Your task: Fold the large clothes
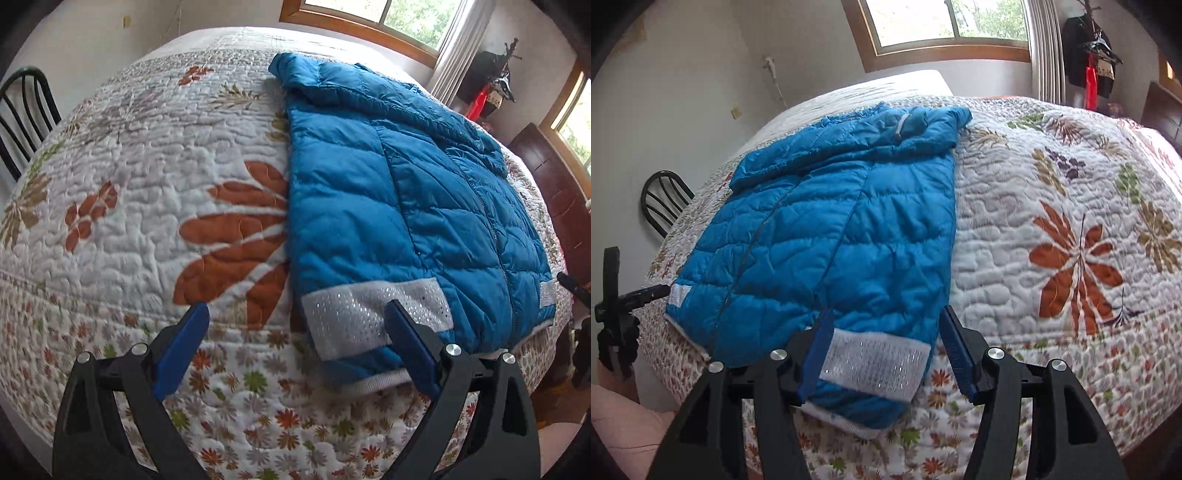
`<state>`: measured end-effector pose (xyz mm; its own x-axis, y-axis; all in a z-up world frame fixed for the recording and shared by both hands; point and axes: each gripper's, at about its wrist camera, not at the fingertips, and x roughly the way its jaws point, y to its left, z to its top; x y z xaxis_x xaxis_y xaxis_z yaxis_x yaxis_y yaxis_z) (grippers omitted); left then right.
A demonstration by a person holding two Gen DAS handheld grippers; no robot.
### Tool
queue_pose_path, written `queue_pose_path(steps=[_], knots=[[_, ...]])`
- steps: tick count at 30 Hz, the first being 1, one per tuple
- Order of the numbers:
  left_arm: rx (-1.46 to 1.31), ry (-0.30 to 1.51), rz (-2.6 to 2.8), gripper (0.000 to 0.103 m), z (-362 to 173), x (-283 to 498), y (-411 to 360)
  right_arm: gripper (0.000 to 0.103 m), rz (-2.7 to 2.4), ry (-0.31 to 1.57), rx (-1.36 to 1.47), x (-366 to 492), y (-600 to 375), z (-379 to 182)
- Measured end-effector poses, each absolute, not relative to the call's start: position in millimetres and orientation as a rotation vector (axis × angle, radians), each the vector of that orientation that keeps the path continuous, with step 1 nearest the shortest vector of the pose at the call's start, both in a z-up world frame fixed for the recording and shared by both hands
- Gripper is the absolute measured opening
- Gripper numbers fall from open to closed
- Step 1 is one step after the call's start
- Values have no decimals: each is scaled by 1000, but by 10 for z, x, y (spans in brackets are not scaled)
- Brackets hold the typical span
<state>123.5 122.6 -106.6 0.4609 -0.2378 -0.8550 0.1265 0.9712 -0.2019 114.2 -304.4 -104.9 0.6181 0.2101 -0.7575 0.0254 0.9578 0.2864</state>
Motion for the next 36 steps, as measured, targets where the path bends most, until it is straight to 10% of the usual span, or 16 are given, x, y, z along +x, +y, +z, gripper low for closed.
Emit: queue_pose_path(steps=[25, 36], knots=[[-283, 1107, -493, 96, -1225, 1164, 777, 51, 184, 962, 437, 1169, -2936, -1483], [-314, 1088, -405, 32, -1195, 1153, 939, 18, 237, 923, 494, 1192, -3019, -1456]])
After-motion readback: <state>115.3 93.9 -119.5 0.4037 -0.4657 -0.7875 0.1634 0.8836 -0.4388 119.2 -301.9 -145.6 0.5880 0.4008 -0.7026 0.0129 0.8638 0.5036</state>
